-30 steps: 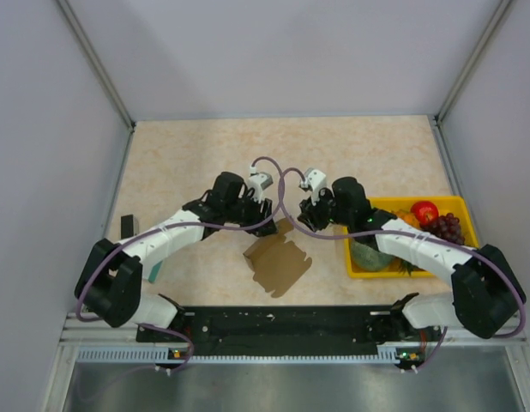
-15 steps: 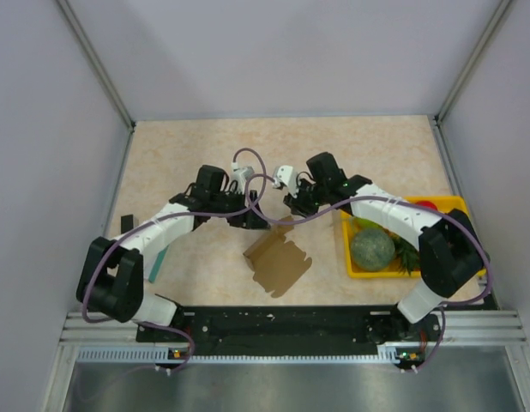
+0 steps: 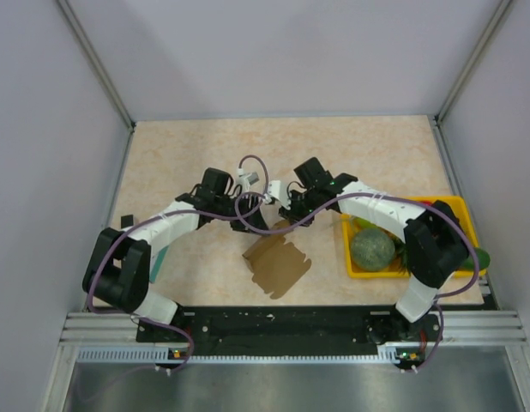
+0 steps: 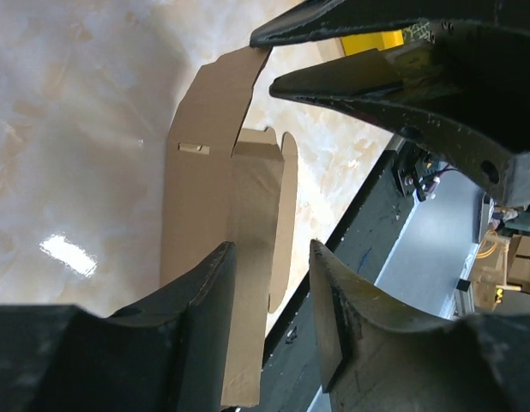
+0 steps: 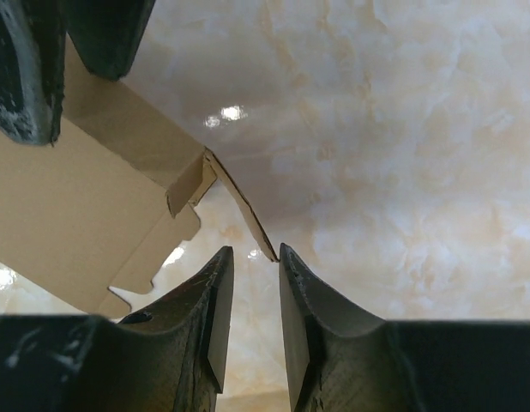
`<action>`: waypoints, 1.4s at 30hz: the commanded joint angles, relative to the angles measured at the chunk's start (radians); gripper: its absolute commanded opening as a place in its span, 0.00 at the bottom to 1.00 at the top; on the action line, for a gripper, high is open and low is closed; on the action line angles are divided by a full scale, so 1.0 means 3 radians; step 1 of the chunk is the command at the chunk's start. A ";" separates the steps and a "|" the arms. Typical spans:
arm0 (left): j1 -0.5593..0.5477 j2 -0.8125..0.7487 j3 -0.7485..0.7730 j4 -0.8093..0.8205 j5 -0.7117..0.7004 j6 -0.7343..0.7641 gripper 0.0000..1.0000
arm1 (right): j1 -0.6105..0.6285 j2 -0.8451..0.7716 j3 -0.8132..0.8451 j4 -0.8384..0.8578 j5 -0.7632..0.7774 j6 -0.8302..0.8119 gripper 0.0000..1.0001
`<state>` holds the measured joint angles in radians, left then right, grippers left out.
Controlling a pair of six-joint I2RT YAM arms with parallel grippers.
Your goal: Fold the paper box
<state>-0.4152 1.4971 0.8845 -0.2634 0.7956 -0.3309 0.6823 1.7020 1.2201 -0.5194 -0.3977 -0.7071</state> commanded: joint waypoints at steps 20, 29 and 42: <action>-0.0237 0.0067 -0.0039 0.0183 -0.0049 -0.0012 0.43 | 0.0236 0.0028 0.0085 0.0044 -0.0019 -0.0072 0.12; -0.0237 0.0087 -0.0028 0.0178 -0.0034 -0.0007 0.45 | 0.0241 0.0064 0.0044 0.0069 -0.0029 -0.0103 0.19; -0.0237 -0.0051 -0.0187 0.0428 -0.0146 -0.0206 0.43 | 0.0369 -0.0340 -0.0446 0.0880 0.0415 0.0372 0.00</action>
<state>-0.4706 1.5063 0.8600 -0.1959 0.7929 -0.3752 0.7467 1.6821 1.1767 -0.4347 -0.3355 -0.6865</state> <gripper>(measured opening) 0.437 0.008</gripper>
